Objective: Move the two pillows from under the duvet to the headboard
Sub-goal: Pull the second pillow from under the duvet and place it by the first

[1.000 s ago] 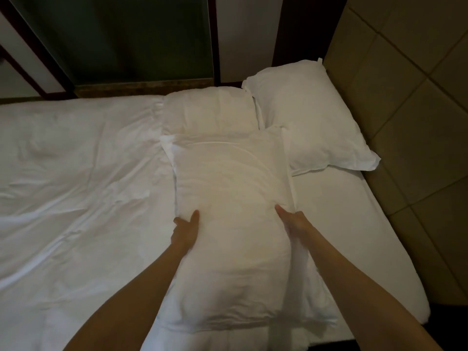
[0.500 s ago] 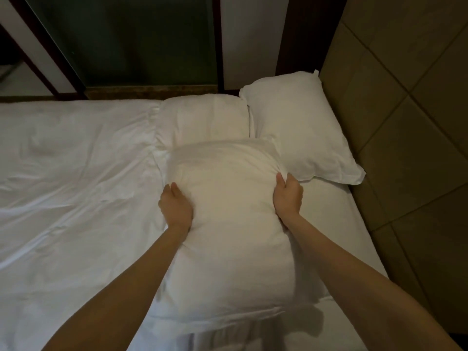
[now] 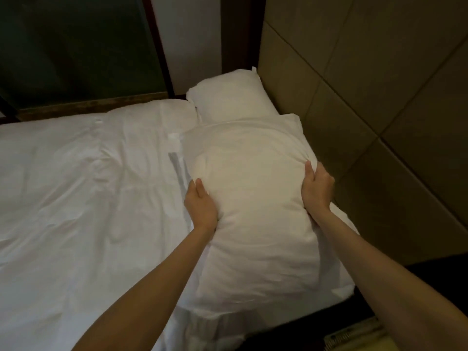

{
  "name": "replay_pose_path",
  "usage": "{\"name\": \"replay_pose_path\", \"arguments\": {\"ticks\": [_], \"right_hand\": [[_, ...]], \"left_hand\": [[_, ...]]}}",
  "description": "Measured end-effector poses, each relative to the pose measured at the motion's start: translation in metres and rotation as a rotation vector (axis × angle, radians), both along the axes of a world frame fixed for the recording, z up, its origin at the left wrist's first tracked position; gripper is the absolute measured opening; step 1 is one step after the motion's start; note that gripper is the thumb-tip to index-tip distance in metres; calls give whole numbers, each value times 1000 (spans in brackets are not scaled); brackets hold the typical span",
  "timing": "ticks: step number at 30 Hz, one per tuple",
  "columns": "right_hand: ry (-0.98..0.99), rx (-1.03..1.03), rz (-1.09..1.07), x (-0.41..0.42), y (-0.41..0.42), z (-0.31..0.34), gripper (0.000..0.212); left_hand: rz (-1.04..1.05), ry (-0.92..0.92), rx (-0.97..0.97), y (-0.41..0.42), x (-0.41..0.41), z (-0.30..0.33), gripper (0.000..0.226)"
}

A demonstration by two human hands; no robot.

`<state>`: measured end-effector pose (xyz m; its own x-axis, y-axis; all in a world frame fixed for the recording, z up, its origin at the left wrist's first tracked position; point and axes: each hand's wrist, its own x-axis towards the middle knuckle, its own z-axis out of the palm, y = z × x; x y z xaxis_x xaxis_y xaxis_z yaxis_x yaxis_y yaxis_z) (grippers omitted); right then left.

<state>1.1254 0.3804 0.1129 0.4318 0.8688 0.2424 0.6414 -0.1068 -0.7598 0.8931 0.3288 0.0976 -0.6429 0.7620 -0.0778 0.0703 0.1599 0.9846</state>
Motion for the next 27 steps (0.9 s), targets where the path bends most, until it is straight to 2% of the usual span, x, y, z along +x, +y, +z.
{"name": "replay_pose_path", "arguments": {"ticks": [2,4,5,7,8,10,12,17,22,24,27], "right_hand": [[-114,-116,-67,28,-10,-14,44],[-271,-311,-99,54,-19,-32,39],[-338,-447,-75,67,-27,-46,36],[-459,-752,54,82,-36,-62,45],[-485,-878,113,89,-43,-69,51],[-452,-980,211,93,-52,-85,57],[-408,-995,256,92,-62,-99,58],[-295,-970,237,89,-77,-120,53],[-208,-795,136,93,-65,-130,41],[-163,-720,91,96,-52,-132,38],[-120,-640,27,96,-28,-134,49]], "left_hand": [[-80,-11,-68,-11,26,-20,41],[-229,54,-288,-21,42,-50,39],[-347,59,-434,-30,48,-68,39],[-529,15,-678,-40,45,-90,48],[-570,13,-765,-45,47,-97,51],[-593,58,-819,-52,49,-102,52],[-595,118,-784,-55,52,-104,51],[-548,128,-744,-41,46,-111,52],[-480,158,-664,-26,44,-124,46],[-411,165,-577,-17,44,-130,42],[-291,151,-366,-2,45,-136,34]]}}
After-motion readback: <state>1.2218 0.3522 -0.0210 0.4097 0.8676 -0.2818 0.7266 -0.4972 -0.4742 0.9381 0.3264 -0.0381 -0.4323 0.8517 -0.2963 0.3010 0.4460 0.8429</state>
